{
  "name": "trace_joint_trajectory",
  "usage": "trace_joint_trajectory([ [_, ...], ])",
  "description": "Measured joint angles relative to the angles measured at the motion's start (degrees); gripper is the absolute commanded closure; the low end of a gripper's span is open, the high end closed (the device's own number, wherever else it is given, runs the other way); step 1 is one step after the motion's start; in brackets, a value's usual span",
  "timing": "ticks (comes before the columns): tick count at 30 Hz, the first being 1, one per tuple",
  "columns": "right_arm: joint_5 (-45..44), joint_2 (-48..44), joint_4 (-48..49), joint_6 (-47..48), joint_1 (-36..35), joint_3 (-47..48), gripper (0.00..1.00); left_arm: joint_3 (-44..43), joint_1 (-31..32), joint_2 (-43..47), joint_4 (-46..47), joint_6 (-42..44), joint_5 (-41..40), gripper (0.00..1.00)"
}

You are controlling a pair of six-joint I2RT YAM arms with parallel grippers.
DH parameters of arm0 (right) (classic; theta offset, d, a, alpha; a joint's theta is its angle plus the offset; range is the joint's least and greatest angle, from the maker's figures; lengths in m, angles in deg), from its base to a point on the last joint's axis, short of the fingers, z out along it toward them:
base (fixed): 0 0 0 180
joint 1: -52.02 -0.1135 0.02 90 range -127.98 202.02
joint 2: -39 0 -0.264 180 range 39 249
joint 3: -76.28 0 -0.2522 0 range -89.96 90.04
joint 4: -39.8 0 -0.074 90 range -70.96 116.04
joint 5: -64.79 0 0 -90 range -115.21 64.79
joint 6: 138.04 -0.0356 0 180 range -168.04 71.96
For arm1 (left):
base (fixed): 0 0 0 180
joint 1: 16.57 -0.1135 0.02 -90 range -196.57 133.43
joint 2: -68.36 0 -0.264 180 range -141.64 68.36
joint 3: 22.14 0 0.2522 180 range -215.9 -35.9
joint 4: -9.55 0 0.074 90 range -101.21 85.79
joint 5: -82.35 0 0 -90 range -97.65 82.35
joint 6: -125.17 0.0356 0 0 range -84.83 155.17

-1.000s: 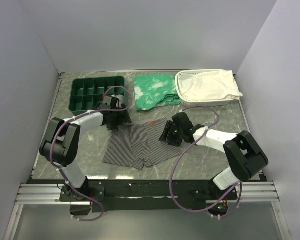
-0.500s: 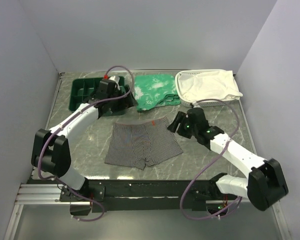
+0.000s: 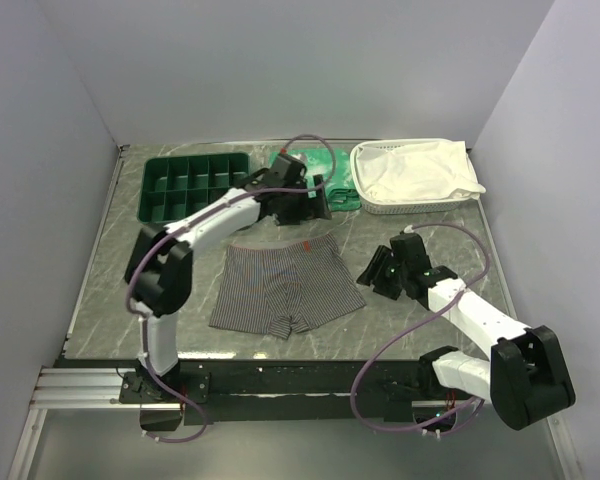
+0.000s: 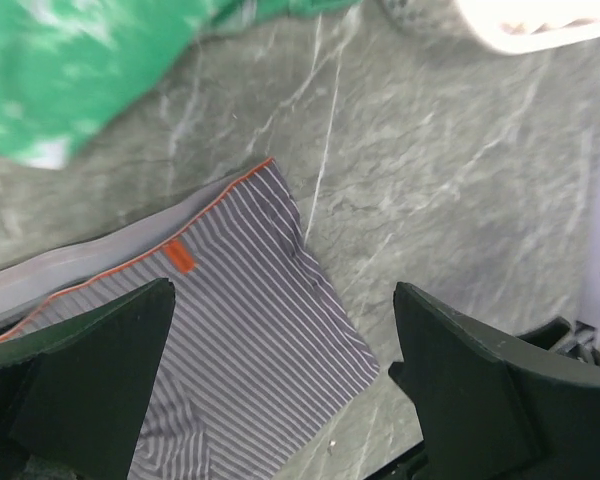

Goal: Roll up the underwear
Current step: Fold the underwear at the center of the board.

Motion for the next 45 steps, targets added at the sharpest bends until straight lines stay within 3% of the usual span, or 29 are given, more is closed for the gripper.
trace_joint_trajectory([
  [7, 1.46, 0.00, 0.55, -1.18, 1.36, -2.84, 0.44, -10.78, 3.50, -11.65, -3.41, -3.39, -0.68, 0.03],
  [15, 0.76, 2.29, 2.12, -1.22, 1.79, -3.63, 0.46, -18.45, 4.00, -19.21, -3.82, -7.15, 0.50, 0.09],
  [45, 4.50, 5.07, 11.28, -0.33, 2.16, -6.25, 0.46, -25.68, 4.59, -28.30, -9.42, -10.21, 0.70, 0.37],
])
